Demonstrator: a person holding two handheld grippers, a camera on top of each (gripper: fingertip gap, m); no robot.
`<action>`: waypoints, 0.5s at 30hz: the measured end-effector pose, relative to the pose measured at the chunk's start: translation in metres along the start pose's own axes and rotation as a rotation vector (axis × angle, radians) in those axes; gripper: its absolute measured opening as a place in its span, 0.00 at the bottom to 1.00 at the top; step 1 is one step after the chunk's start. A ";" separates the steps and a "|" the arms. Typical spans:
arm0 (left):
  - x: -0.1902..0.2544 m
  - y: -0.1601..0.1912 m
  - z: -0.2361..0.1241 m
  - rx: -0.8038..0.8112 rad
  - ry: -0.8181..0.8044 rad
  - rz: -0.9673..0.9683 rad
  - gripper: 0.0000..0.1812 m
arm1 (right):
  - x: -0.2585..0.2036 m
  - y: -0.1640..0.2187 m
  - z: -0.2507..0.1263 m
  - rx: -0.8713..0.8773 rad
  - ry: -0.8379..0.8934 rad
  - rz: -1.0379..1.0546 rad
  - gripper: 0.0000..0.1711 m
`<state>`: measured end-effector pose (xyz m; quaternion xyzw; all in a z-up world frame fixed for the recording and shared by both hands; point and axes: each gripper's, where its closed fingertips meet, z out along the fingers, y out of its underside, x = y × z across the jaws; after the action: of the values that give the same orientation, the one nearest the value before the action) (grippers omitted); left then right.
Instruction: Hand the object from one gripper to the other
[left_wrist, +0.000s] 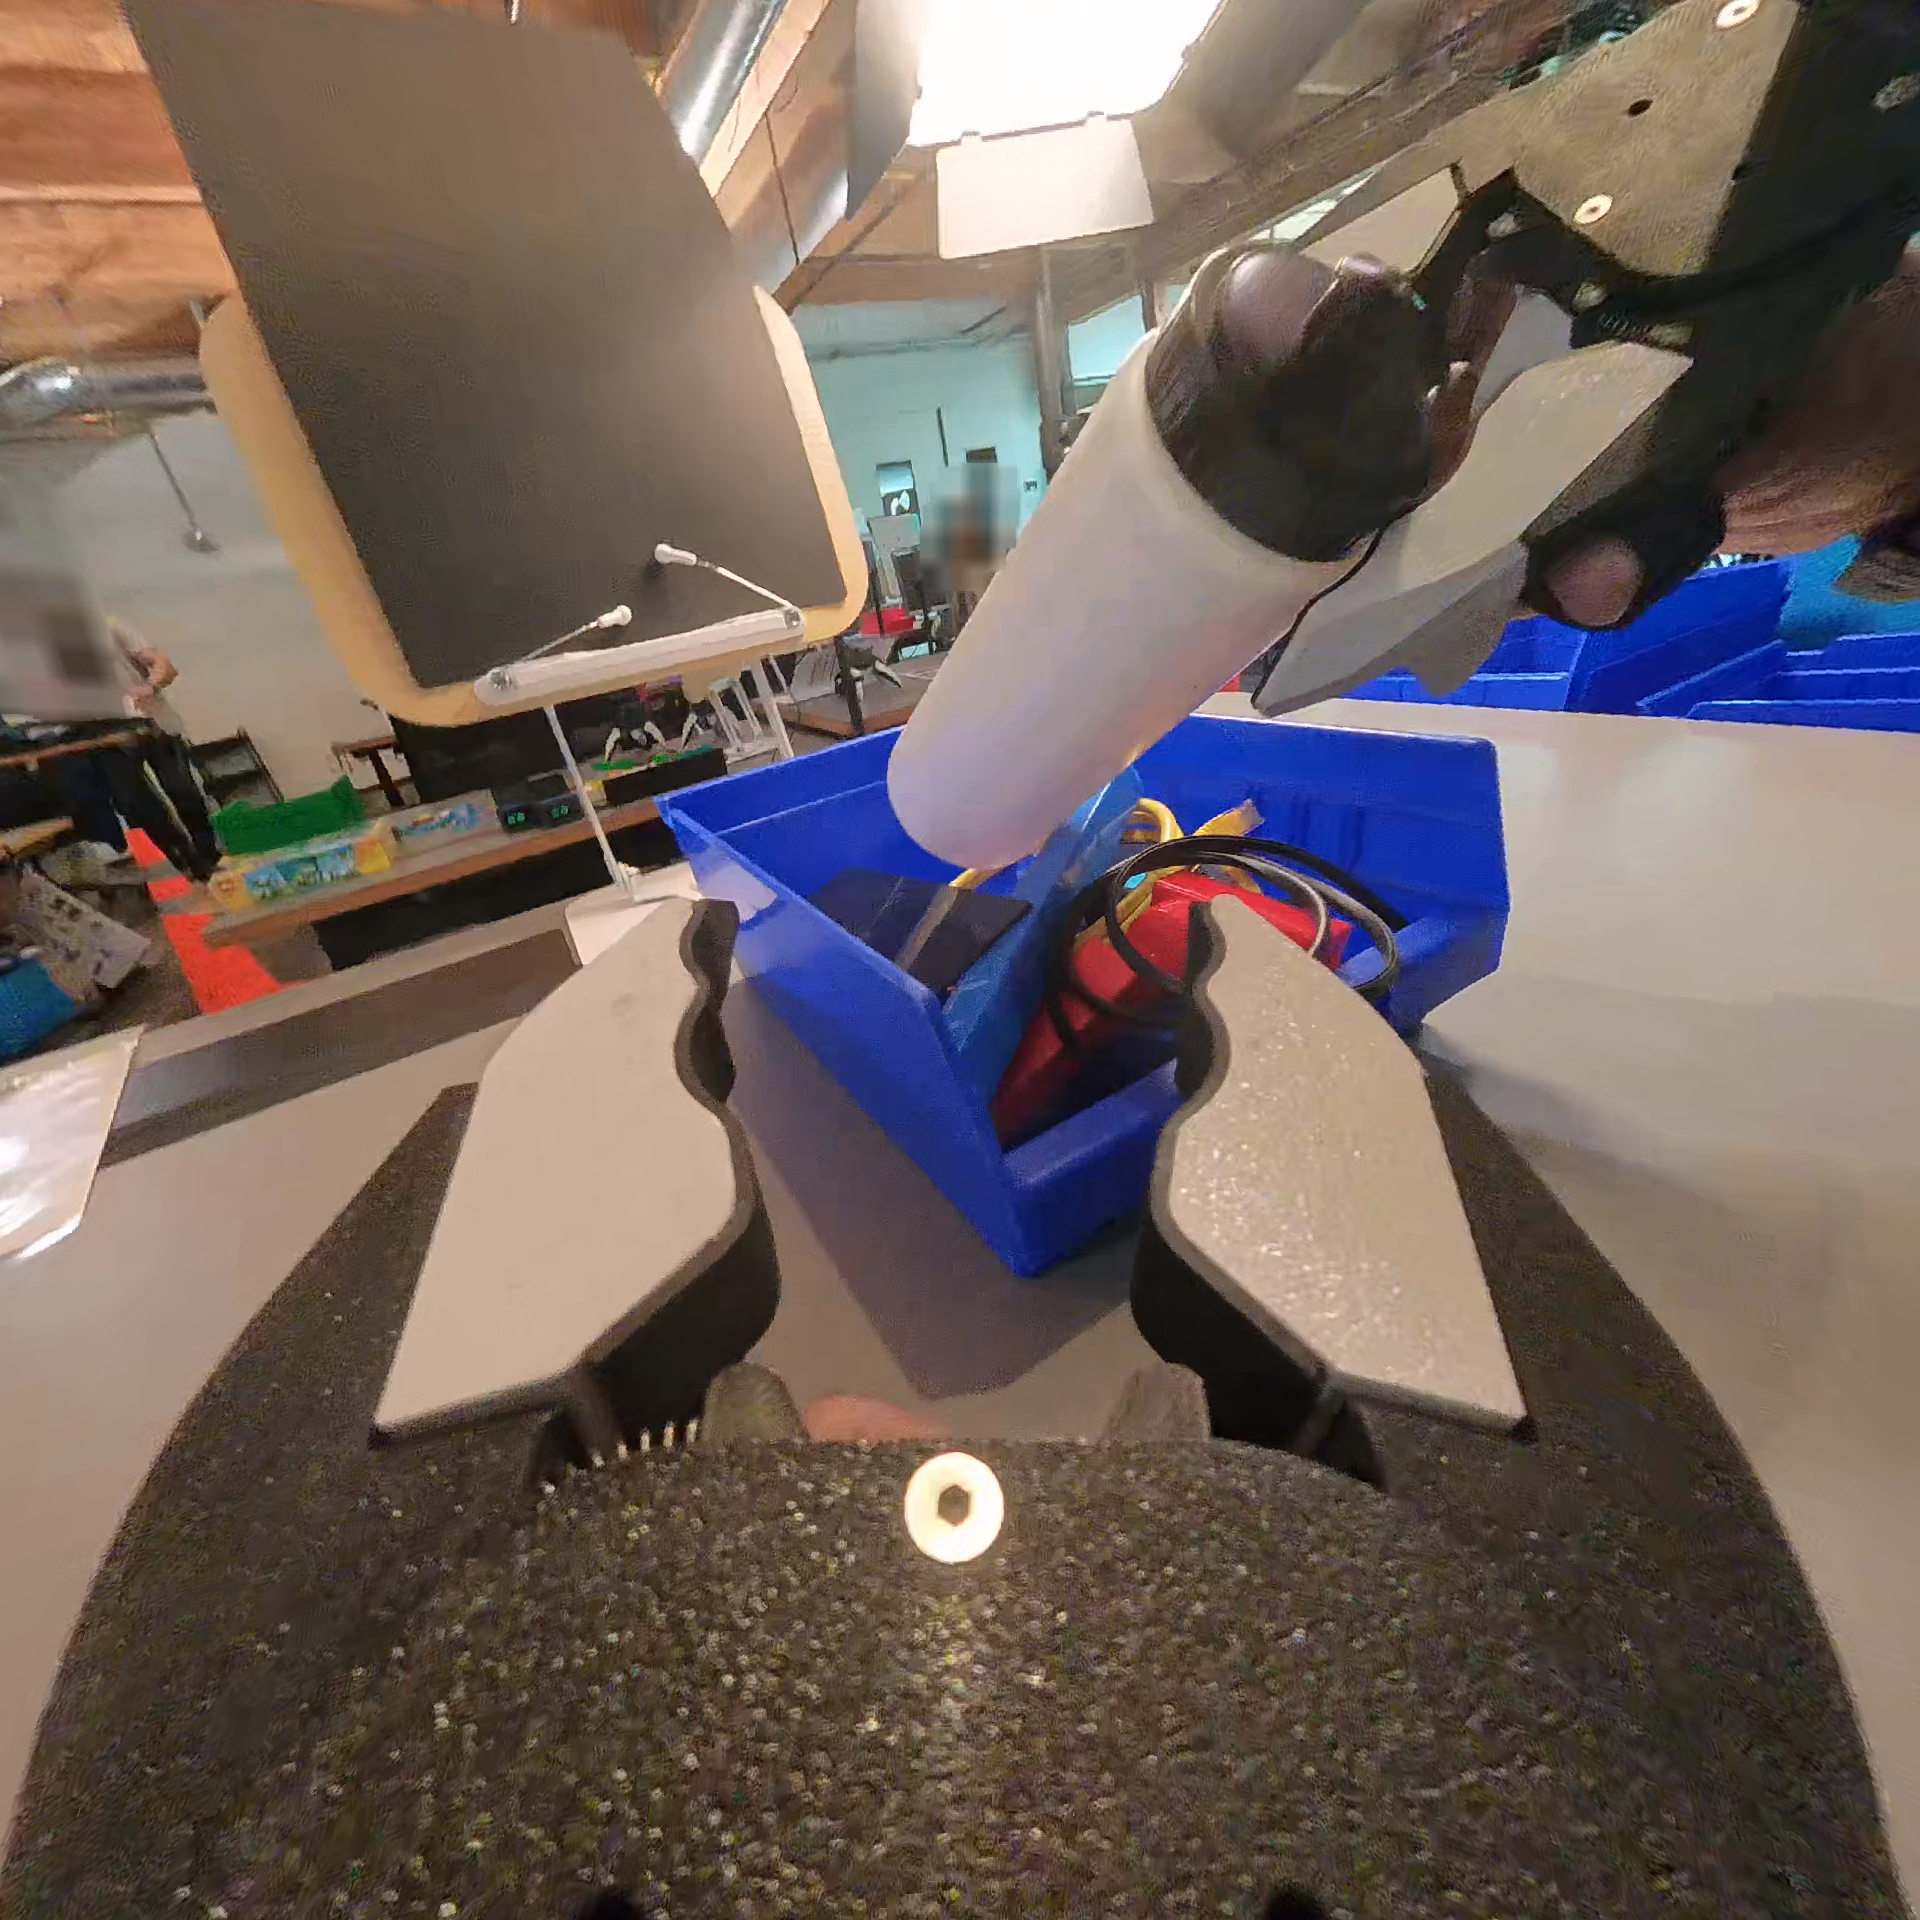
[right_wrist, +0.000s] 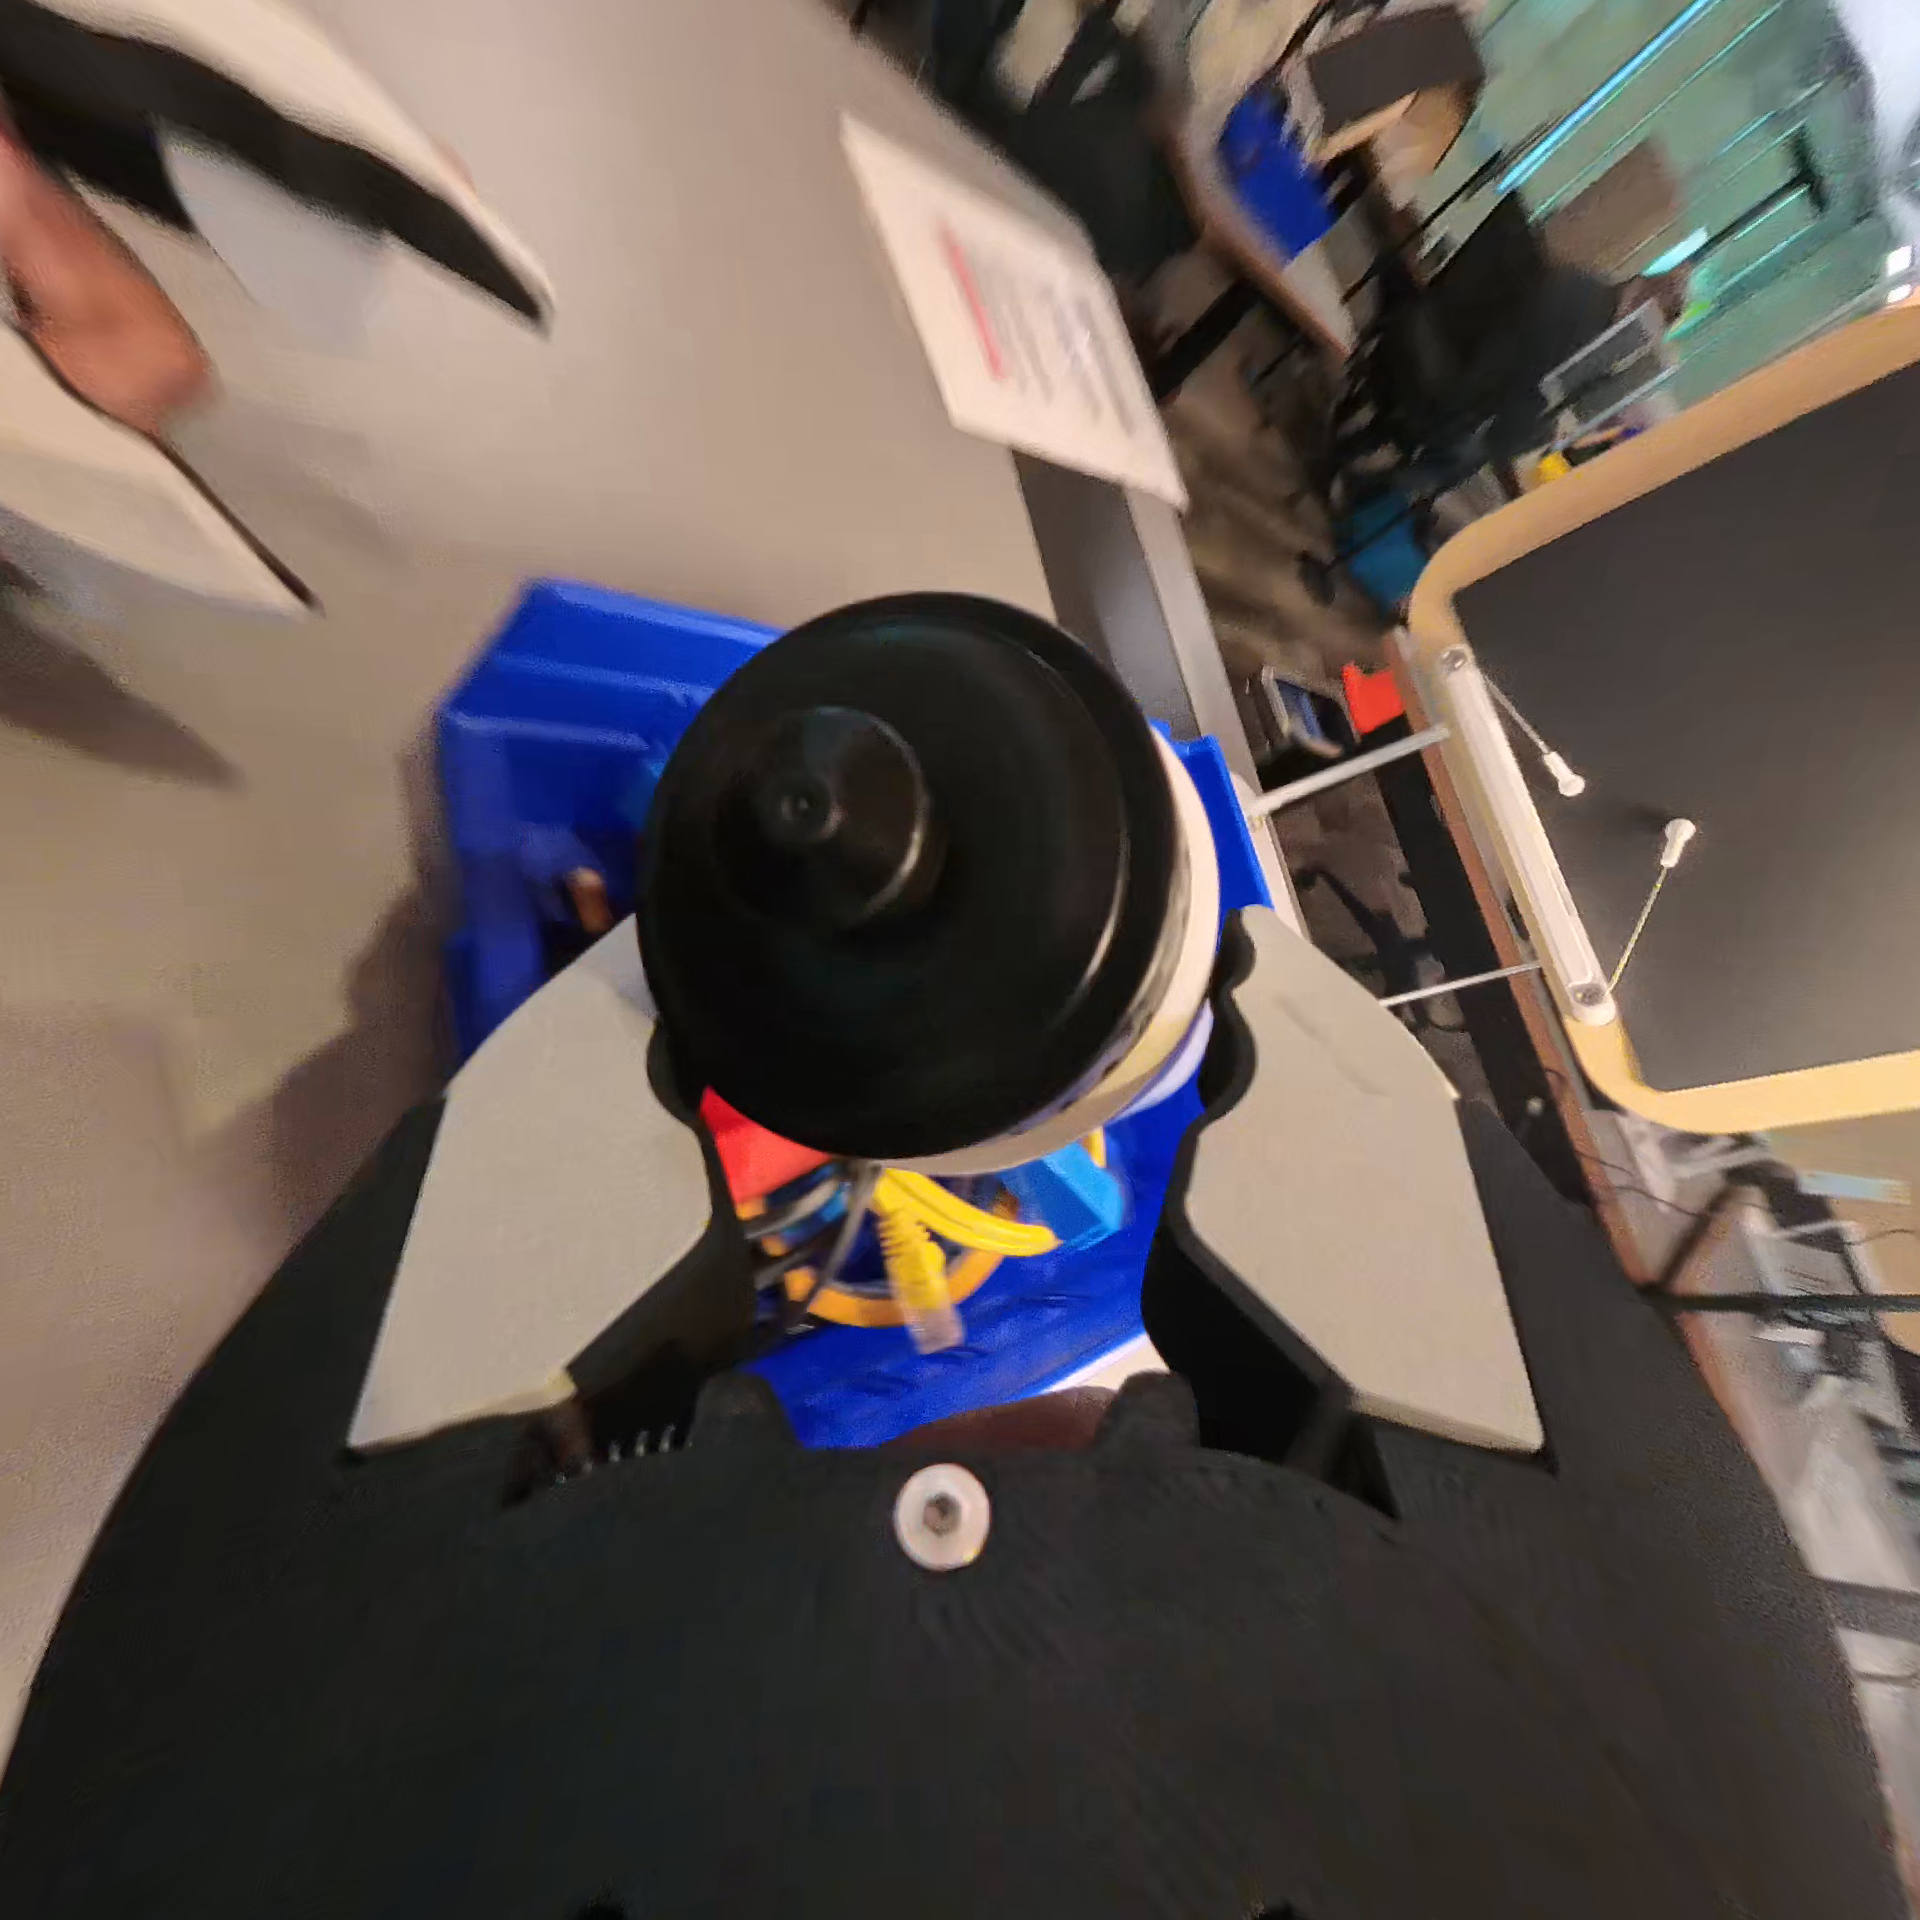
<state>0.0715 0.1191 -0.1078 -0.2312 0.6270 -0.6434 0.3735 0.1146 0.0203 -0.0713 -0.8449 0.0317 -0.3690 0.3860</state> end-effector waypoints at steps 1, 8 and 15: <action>0.007 -0.003 0.000 0.019 0.014 0.034 0.47 | -0.007 -0.005 -0.013 0.062 0.013 0.045 0.56; 0.071 -0.014 -0.001 0.090 0.147 0.210 0.49 | -0.072 -0.033 -0.081 0.395 0.049 0.268 0.54; 0.108 0.008 0.008 -0.008 0.082 0.506 0.58 | -0.112 -0.040 -0.092 0.455 0.170 0.215 0.54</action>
<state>0.0125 0.0315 -0.1331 -0.0421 0.6821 -0.5357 0.4960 -0.0351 0.0287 -0.0714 -0.6940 0.0697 -0.3933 0.5990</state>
